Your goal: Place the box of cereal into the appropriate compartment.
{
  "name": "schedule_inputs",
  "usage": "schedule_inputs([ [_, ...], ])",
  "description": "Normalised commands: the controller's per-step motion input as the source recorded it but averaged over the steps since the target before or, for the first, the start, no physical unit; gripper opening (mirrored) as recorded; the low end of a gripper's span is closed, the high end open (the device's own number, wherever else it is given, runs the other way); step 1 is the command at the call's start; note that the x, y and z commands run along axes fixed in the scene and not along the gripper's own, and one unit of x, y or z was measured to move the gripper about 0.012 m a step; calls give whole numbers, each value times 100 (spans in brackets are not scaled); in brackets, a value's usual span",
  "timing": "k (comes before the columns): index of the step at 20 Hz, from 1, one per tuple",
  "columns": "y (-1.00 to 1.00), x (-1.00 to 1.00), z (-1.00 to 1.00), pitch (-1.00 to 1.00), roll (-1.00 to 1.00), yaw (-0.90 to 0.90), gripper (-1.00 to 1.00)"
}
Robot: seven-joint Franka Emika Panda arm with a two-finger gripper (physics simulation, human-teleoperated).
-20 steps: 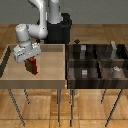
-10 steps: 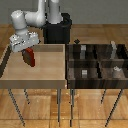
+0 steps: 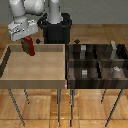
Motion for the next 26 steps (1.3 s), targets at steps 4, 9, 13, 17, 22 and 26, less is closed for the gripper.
schedule_inputs([
  [4, 0, -100, 0, 0, 0, 0, -100],
  [9, 4, -60, 0, 0, 0, 0, -100],
  [13, 100, 0, 0, 0, 0, 0, -100],
  [17, 100, 0, 0, 0, 0, 0, -100],
  [22, 100, 0, 0, 0, 0, 0, -100],
  [26, 100, 0, 0, 0, 0, 0, -100],
])
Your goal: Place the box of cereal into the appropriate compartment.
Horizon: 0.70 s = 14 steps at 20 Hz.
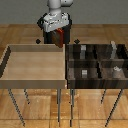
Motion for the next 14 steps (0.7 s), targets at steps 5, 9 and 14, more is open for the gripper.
schedule_inputs([
  [5, 100, 0, 0, 0, 0, 0, -100],
  [9, 100, 0, 0, 0, 0, 0, -100],
  [14, 100, 0, 0, 0, 0, 0, -100],
])
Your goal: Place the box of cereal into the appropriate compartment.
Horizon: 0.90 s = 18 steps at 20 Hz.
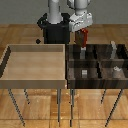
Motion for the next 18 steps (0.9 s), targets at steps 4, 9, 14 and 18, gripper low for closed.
schedule_inputs([
  [4, 100, 0, 0, 0, 0, 0, -100],
  [9, 100, 0, 0, 0, 0, 0, -100],
  [14, 100, 0, 0, 0, 0, 0, -100],
  [18, 100, 0, 0, 0, 0, 0, -100],
])
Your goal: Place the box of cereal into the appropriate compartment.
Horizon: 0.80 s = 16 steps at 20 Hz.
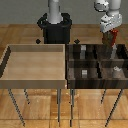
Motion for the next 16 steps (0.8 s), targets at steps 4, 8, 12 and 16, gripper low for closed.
schedule_inputs([
  [4, 25, -30, 0, 0, 0, 0, -100],
  [8, 0, -25, -30, 0, 0, 0, -100],
  [12, 0, 0, -100, 0, 0, 0, -100],
  [16, 0, 0, -100, 0, 0, 0, -100],
])
